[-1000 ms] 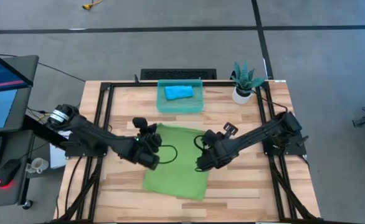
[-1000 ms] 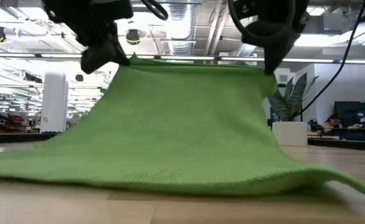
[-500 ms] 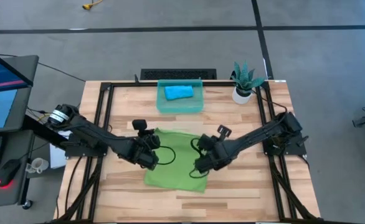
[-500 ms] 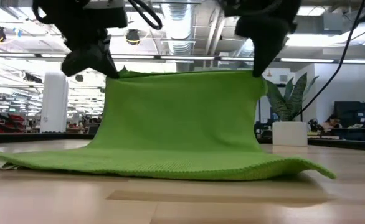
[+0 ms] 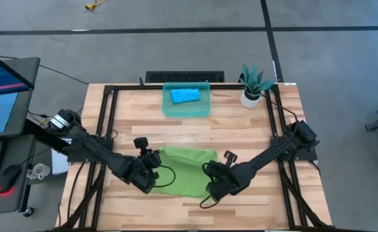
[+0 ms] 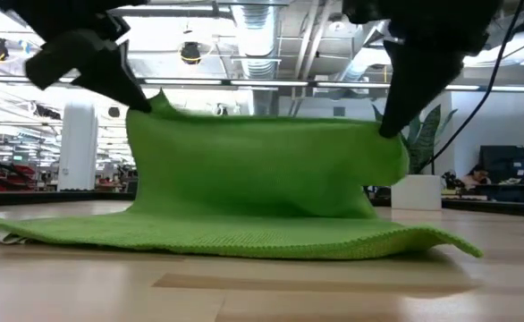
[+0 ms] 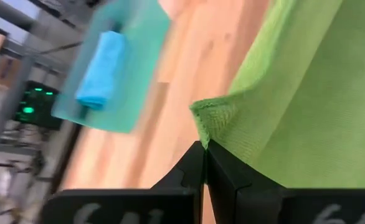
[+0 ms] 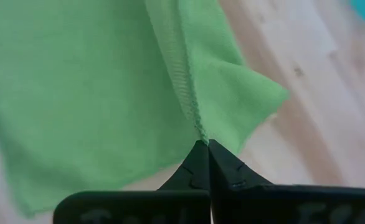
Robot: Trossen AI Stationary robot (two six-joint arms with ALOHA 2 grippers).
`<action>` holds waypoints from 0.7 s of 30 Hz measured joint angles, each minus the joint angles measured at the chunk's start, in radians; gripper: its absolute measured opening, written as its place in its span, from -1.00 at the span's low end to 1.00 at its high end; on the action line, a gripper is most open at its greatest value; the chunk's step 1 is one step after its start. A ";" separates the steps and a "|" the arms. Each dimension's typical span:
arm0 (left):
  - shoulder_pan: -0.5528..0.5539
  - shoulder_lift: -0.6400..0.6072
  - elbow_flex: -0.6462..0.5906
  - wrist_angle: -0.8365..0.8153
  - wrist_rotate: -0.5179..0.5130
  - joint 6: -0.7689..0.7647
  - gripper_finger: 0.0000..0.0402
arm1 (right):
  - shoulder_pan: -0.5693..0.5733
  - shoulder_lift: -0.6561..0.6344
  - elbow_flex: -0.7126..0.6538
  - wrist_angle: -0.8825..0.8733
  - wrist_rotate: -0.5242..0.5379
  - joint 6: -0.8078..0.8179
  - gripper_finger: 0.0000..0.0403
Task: Roll microfiber towels into tight, uniform cylinder then place into a basket
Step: Fold the green microfiber cloth
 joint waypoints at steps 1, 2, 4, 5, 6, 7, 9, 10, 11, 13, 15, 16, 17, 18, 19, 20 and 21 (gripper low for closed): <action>-0.006 0.000 -0.009 0.020 0.013 -0.007 -1.00 | 0.005 -0.001 -0.003 0.021 -0.007 0.010 -0.97; -0.012 0.000 -0.016 0.035 0.029 -0.014 -1.00 | 0.009 -0.001 -0.004 0.028 -0.018 0.018 -0.98; -0.022 0.000 -0.025 0.047 0.054 -0.034 -1.00 | 0.016 -0.001 -0.006 0.046 -0.052 0.023 -0.98; -0.025 0.000 -0.026 0.046 0.059 -0.048 -1.00 | 0.018 -0.001 -0.006 0.063 -0.073 0.023 -0.98; -0.029 0.000 -0.026 0.046 0.063 -0.060 -1.00 | 0.017 -0.001 -0.006 0.078 -0.096 0.026 -0.98; -0.033 0.000 -0.026 0.047 0.069 -0.071 -1.00 | 0.016 -0.001 -0.006 0.089 -0.123 0.035 -0.97; -0.041 0.000 -0.026 0.056 0.091 -0.089 -1.00 | 0.015 -0.001 -0.006 0.108 -0.183 0.051 -0.96; -0.045 0.000 -0.026 0.064 0.112 -0.100 -1.00 | 0.014 -0.001 -0.006 0.116 -0.210 0.064 -0.96; -0.049 0.000 -0.026 0.074 0.136 -0.114 -1.00 | 0.014 -0.001 -0.006 0.118 -0.231 0.073 -0.96; -0.055 0.000 -0.026 0.082 0.180 -0.163 -1.00 | 0.015 -0.001 -0.006 0.130 -0.253 0.086 -0.97; -0.059 0.000 -0.026 0.084 0.218 -0.208 -1.00 | 0.015 -0.001 -0.006 0.130 -0.260 0.110 -0.97; -0.059 0.000 -0.026 0.084 0.237 -0.222 -1.00 | 0.015 -0.001 -0.006 0.131 -0.269 0.120 -0.97; -0.058 0.000 -0.026 0.084 0.257 -0.233 -1.00 | 0.014 -0.001 -0.006 0.131 -0.278 0.124 -0.97; -0.058 0.000 -0.026 0.084 0.275 -0.239 -1.00 | 0.014 -0.001 -0.006 0.132 -0.284 0.124 -0.97; -0.058 0.000 -0.026 0.084 0.291 -0.243 -1.00 | 0.014 -0.001 -0.006 0.138 -0.285 0.117 -0.96; -0.058 0.000 -0.026 0.084 0.303 -0.244 -1.00 | 0.014 -0.001 -0.006 0.145 -0.284 0.105 -0.96; -0.058 0.000 -0.026 0.084 0.312 -0.245 -1.00 | 0.015 -0.001 -0.006 0.154 -0.284 0.095 -0.96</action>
